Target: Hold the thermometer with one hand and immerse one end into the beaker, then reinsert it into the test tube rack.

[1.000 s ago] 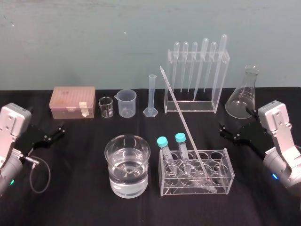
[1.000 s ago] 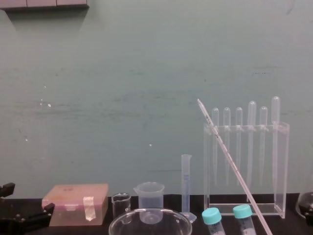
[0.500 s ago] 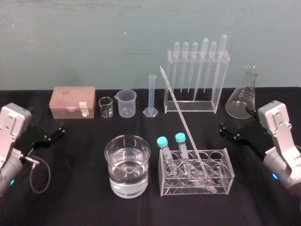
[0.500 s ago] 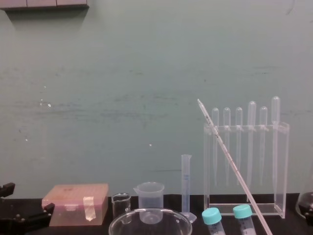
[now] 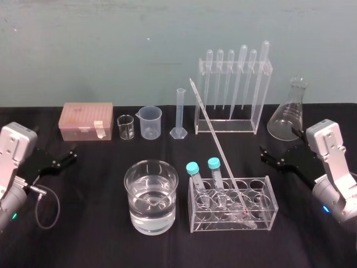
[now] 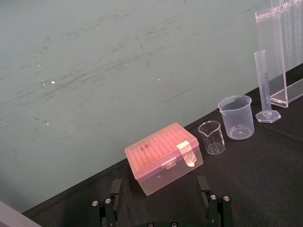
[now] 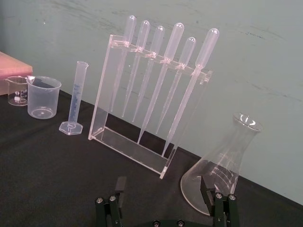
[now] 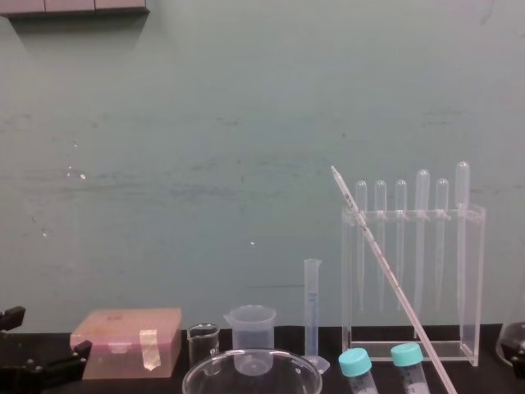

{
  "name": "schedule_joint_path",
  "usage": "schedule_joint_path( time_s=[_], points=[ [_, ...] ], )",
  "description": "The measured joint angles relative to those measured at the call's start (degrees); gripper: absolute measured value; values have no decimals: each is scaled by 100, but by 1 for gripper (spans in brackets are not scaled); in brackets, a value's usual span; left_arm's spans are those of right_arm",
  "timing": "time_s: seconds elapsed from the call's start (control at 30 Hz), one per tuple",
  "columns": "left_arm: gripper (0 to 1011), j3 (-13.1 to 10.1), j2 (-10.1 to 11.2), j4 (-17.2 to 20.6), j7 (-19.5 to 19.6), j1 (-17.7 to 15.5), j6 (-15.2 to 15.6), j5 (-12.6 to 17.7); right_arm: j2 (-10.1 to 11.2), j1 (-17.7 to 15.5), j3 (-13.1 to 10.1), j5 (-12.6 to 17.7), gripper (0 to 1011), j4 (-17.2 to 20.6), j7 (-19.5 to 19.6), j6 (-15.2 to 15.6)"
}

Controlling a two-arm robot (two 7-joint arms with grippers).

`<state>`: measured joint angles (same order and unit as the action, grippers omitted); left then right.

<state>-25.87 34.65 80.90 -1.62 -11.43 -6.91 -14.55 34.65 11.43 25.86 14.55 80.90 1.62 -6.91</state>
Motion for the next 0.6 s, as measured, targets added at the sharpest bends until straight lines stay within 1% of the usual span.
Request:
schedule_joint_path(
  time_s=[0.6],
  points=[
    [1008,0,0,0,0,0,0,0,0,0,0,0,1003,0,0,0]
  ],
)
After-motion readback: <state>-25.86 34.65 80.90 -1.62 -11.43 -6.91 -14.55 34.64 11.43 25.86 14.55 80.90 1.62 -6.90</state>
